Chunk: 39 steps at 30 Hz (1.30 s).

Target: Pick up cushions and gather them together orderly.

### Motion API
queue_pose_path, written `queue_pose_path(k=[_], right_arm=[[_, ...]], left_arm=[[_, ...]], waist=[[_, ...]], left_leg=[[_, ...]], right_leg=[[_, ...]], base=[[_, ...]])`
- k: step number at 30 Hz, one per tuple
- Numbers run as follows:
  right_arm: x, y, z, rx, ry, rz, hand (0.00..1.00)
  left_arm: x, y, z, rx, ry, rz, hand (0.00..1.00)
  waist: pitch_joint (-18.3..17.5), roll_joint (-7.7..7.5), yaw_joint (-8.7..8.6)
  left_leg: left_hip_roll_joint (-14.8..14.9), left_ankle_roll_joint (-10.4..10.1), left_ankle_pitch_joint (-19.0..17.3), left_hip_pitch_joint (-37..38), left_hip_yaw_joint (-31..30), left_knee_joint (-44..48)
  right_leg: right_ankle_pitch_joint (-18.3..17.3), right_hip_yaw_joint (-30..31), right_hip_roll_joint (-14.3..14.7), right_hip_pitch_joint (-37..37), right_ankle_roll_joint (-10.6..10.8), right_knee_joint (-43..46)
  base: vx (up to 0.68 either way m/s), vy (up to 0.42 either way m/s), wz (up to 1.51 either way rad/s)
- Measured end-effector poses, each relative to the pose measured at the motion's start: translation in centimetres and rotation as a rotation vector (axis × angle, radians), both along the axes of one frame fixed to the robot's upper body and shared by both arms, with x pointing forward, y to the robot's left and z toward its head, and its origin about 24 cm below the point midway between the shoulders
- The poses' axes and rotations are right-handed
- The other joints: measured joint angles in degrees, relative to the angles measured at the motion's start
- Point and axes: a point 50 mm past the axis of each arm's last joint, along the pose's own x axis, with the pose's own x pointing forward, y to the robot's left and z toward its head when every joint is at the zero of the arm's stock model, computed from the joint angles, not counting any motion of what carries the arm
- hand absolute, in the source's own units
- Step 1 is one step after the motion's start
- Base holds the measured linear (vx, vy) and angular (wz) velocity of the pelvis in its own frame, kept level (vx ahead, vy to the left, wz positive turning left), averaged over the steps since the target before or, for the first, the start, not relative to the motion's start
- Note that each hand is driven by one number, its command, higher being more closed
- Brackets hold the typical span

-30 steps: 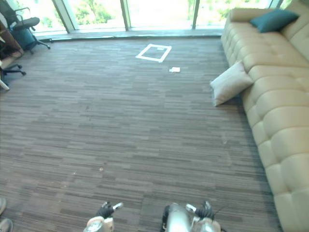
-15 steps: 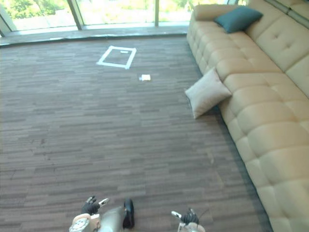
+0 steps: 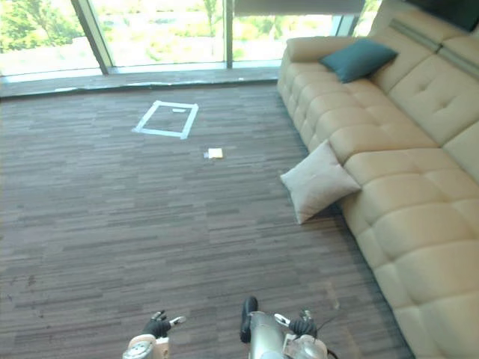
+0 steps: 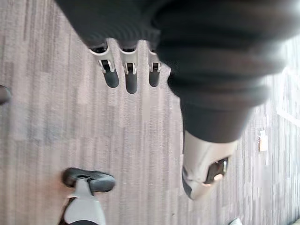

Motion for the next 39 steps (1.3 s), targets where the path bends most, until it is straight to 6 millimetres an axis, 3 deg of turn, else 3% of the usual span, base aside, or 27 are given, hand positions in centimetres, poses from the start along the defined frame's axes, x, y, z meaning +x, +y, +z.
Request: queue_pose_path(k=[1, 3, 4, 7, 9, 10, 11, 12, 13, 14, 15, 17, 18, 20, 21, 23, 26, 27, 28, 29, 30, 31, 33, 35, 37, 38, 39], right_arm=[[0.1, 0.1, 0.0, -0.004, 0.006, 0.022, 0.0], [0.3, 0.1, 0.0, -0.009, 0.01, 0.037, 0.0], [0.3, 0.8, -0.1, 0.005, 0.015, 0.051, 0.0], [0.5, 1.7, -0.2, 0.023, 0.012, 0.068, 0.0], [0.5, 1.7, -0.2, 0.023, 0.015, 0.069, 0.0], [0.5, 1.7, -0.2, 0.023, 0.015, 0.069, 0.0], [0.3, 1.7, -0.3, 0.021, 0.024, 0.069, 0.0], [0.1, 1.6, -0.3, 0.019, 0.031, 0.07, 0.0], [-0.2, 1.7, -0.6, 0.021, 0.049, 0.076, 0.0], [-0.4, 2.4, -0.8, 0.039, 0.065, 0.082, 0.0], [-0.6, 2.5, -0.9, 0.042, 0.07, 0.082, 0.0], [-1.1, 2.7, -1.1, 0.051, 0.079, 0.08, 0.0], [-1.1, 2.5, -1.1, 0.047, 0.082, 0.079, 0.0], [-0.8, 2.3, -0.9, 0.029, 0.071, 0.103, 0.0], [-0.5, 2.1, -0.7, 0.018, 0.056, 0.11, 0.0], [-0.3, 1.8, -0.6, 0.008, 0.047, 0.116, 0.0], [0.1, 1.7, -0.4, 0.0, 0.032, 0.12, 0.0], [0.4, 1.6, -0.4, -0.001, 0.029, 0.121, 0.0], [0.2, 1.4, -0.5, -0.004, 0.044, 0.121, 0.0], [0.1, 1.4, -0.5, -0.003, 0.045, 0.121, 0.0], [-0.2, 1.5, -0.7, 0.002, 0.058, 0.117, 0.0], [0.0, 0.7, -0.5, -0.012, 0.051, 0.106, 0.0], [0.1, 0.3, -0.4, -0.014, 0.044, 0.085, 0.0], [-0.2, 0.0, -0.5, -0.007, 0.047, 0.042, 0.0], [-0.7, 0.4, -0.7, 0.011, 0.056, 0.039, 0.0], [-0.8, 0.4, -0.7, 0.007, 0.06, 0.045, 0.0], [-0.8, 0.4, -0.6, 0.004, 0.057, 0.053, 0.0]], left_arm=[[0.0, 0.2, 0.1, 0.001, -0.012, 0.028, 0.0], [0.5, 0.7, 0.5, 0.008, -0.041, 0.049, 0.0], [0.7, 1.2, 0.8, 0.025, -0.065, 0.058, 0.0], [1.0, 1.6, 1.1, 0.032, -0.087, 0.061, 0.0], [1.1, 1.3, 1.2, 0.026, -0.102, 0.064, 0.0], [1.2, 1.2, 1.2, 0.026, -0.107, 0.062, 0.0], [1.2, 1.1, 1.2, 0.027, -0.111, 0.045, 0.0], [1.3, 1.0, 1.2, 0.027, -0.11, 0.041, 0.0], [1.3, 1.0, 1.2, 0.03, -0.11, 0.03, 0.0], [1.4, 1.8, 1.2, 0.056, -0.105, 0.007, 0.0], [1.4, 1.8, 1.3, 0.059, -0.105, 0.002, 0.0], [1.4, 2.1, 1.2, 0.067, -0.098, -0.007, 0.0], [1.3, 2.1, 1.1, 0.069, -0.085, -0.016, 0.0], [1.1, 2.1, 0.8, 0.074, -0.061, -0.041, 0.0], [0.9, 2.1, 0.6, 0.076, -0.045, -0.048, 0.0], [0.6, 2.1, 0.5, 0.074, -0.034, -0.048, 0.0], [0.0, 1.9, 0.2, 0.073, -0.009, -0.072, 0.0], [0.0, 2.0, 0.1, 0.08, -0.002, -0.092, 0.0], [-0.1, 2.0, 0.0, 0.081, 0.011, -0.099, 0.0], [-0.2, 2.1, 0.0, 0.083, 0.012, -0.098, 0.0], [-0.2, 2.4, 0.0, 0.091, 0.014, -0.098, 0.0], [-0.5, 2.0, -0.2, 0.078, 0.036, -0.097, 0.0], [-0.6, 1.1, -0.4, 0.053, 0.043, -0.106, 0.0], [-0.4, 0.6, -0.3, 0.03, 0.034, -0.105, 0.0], [0.1, 0.4, 0.0, 0.018, 0.001, -0.08, 0.0], [0.3, 0.4, 0.2, 0.011, -0.025, -0.051, 0.0], [0.4, 0.5, 0.3, 0.012, -0.037, -0.039, 0.0]], waist=[[0.3, 0.42, 0.3], [1.1, 1.62, 1.21], [1.8, 0.05, 1.98], [1.4, -1.31, 2.2], [1.3, -0.77, 3.16], [1.3, -0.69, 3.5], [1.3, -0.62, 3.66], [1.2, -0.51, 3.65], [1.0, -0.8, 4.03], [-0.5, -3.32, 4.12], [-0.6, -3.7, 4.01], [-1.0, -4.56, 4.23], [-1.1, -4.68, 4.08], [-0.7, -4.29, 3.63], [-0.5, -4.24, 3.54], [-0.1, -3.39, 3.5], [-0.1, -3.19, 1.85], [-0.1, -3.36, 1.5], [0.0, -3.37, 1.47], [0.0, -3.48, 1.5], [0.1, -4.55, 1.43], [0.3, -2.55, 1.12], [-0.1, -0.69, 0.66], [-0.1, -0.16, 0.36], [0.2, -0.69, 0.39], [0.1, -0.38, 1.08], [0.2, -0.28, 1.24]], left_leg=[[3.3, -1.7, 6.5, -7.9, -2.1, 17.3], [8.0, -0.9, 5.2, -15.9, -1.9, 34.1], [8.7, 0.0, 3.1, -20.0, -0.2, 36.6], [7.5, 2.4, -0.1, -26.2, 4.2, 27.1], [3.5, 1.5, -0.5, -27.8, 3.8, 8.8], [2.1, 0.8, 0.3, -28.0, 2.5, 2.1], [-0.5, 0.2, 3.7, -28.4, -0.9, -8.7], [-1.3, 0.1, 5.8, -28.8, -2.3, -11.6], [-2.0, 0.9, 11.1, -28.6, -3.5, -11.8], [-4.5, 4.8, 11.0, -28.7, -1.8, -10.0], [-4.6, 5.7, 10.6, -28.8, -1.4, -9.2], [-5.2, 7.4, 7.8, -28.1, 1.2, -5.7], [-5.7, 8.4, 6.3, -25.8, 2.6, -5.9], [-6.1, 8.7, 3.2, -20.4, 3.6, -8.3], [-6.2, 8.8, 2.0, -16.2, 5.1, -9.8], [-5.9, 8.7, 1.2, -10.1, 7.4, -13.4], [-4.3, 7.7, 0.8, -3.7, 10.1, -19.6], [-4.1, 6.8, 0.8, -2.7, 11.0, -21.0], [-4.4, 5.6, 0.6, -0.9, 12.8, -22.5], [-4.6, 5.3, 0.5, -0.4, 13.0, -22.6], [-5.8, 4.7, 0.0, 0.7, 13.0, -22.6], [-4.4, 3.7, -0.6, 2.4, 13.0, -22.5], [-3.2, 2.6, 0.1, 2.4, 11.8, -20.9], [-0.9, 1.8, 0.2, 0.5, 10.6, -12.5], [4.2, -1.7, 0.9, -6.9, 7.6, 8.3], [6.9, -2.1, 0.8, -11.3, 6.9, 19.7], [8.6, -2.0, 0.5, -13.8, 7.2, 25.0]], right_leg=[[-1.9, 0.2, 1.7, 3.6, -0.3, -1.3], [-3.2, 1.4, 5.2, 10.1, -1.5, -5.3], [-3.8, 2.9, 6.0, 15.2, -1.6, -8.5], [-4.3, 6.9, 6.1, 22.0, -0.5, -14.5], [-5.3, 11.3, 5.6, 26.0, 1.2, -17.2], [-5.8, 12.7, 5.3, 27.1, 1.7, -18.1], [-7.2, 14.9, 4.7, 29.3, 2.8, -19.3], [-8.0, 15.8, 4.6, 30.2, 3.4, -19.7], [-9.3, 17.4, 4.0, 31.1, 4.4, -19.8], [-10.1, 20.2, 1.0, 31.5, 5.7, -19.2], [-9.9, 20.5, 0.5, 31.1, 6.0, -18.6], [-9.6, 22.9, -0.8, 28.6, 6.6, -11.3], [-8.5, 23.8, -1.2, 25.3, 8.5, -2.8], [-3.7, 23.4, -2.1, 18.3, 14.8, 14.6], [-4.4, 20.3, -3.7, 14.0, 13.8, 23.5], [-6.5, 14.6, -5.3, 9.5, 10.4, 27.3], [-8.6, 3.8, -5.1, 3.7, 8.3, 19.2], [-8.0, 0.5, -5.2, 2.0, 8.0, 13.0], [-3.3, -4.5, -4.6, 1.2, 6.7, 1.2], [-1.5, -4.8, -4.2, 1.3, 6.1, -1.4], [4.9, -3.8, -3.4, 1.8, 2.9, -7.0], [5.4, -3.2, -1.7, 2.7, -0.1, -5.9], [1.8, -3.1, -0.7, 2.6, -0.1, -4.9], [-0.7, -3.3, 0.5, 5.0, -0.1, -5.0], [-1.8, -3.1, 2.2, 9.9, 0.2, -7.8], [-2.5, -2.2, 3.8, 12.6, -0.3, -9.2], [-3.3, -1.0, 4.7, 14.5, -0.5, -9.8]], base=[[0.62, -0.266, 0.0], [0.58, -0.144, -0.55], [0.63, -0.103, -0.72], [0.48, -0.049, -0.68], [0.48, 0.081, -0.99], [0.6, 0.237, -1.01], [0.5, 0.211, -0.77], [0.51, 0.27, -0.8], [0.56, 0.327, -0.82], [0.69, 0.374, -0.72], [0.7, 0.368, -0.6], [0.5, 0.254, -0.41], [0.48, 0.257, -0.42], [0.46, 0.233, -0.49], [0.36, 0.157, -0.57], [0.3, 0.107, -0.6], [0.32, 0.035, -0.32], [0.35, -0.035, -0.36], [0.3, -0.044, -0.42], [0.43, -0.082, -0.5], [0.46, -0.103, -0.5], [0.54, -0.122, -0.51], [0.44, -0.149, -0.27], [0.33, -0.185, 0.05], [0.3, -0.182, 0.0], [0.32, -0.129, -0.47], [0.3, -0.064, -0.66]])
